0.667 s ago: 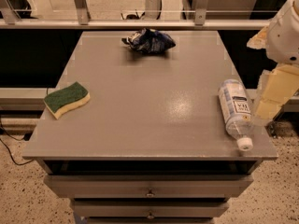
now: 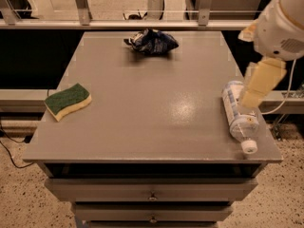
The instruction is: Move blue chip bag near blue plastic bottle
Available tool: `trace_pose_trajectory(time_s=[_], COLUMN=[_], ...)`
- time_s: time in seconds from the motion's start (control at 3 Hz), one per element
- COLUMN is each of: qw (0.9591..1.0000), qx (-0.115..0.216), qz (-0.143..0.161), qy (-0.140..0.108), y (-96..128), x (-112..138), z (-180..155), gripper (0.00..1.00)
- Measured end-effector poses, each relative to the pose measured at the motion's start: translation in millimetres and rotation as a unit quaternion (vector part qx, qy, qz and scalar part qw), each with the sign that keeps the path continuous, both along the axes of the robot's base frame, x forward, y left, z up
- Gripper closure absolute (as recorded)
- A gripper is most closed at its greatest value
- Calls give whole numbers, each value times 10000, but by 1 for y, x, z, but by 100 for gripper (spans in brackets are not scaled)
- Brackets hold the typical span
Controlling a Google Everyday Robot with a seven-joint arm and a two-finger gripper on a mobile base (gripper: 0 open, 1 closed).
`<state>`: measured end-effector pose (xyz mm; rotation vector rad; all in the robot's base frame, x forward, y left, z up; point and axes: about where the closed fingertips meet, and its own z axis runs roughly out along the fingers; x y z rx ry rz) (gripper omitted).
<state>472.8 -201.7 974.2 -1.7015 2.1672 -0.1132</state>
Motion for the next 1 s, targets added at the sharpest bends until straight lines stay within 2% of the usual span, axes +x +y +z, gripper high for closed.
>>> trace_pose_trajectory(time_s=[0.33,0.67,1.0], qw=[9987,9950,9902], qx=[250,621,995], qz=[133,268,330], qy=[-418,-739,-927], y=[23,46,70], x=[63,125,178], z=[-8,-17,-25], gripper=[0,0,0])
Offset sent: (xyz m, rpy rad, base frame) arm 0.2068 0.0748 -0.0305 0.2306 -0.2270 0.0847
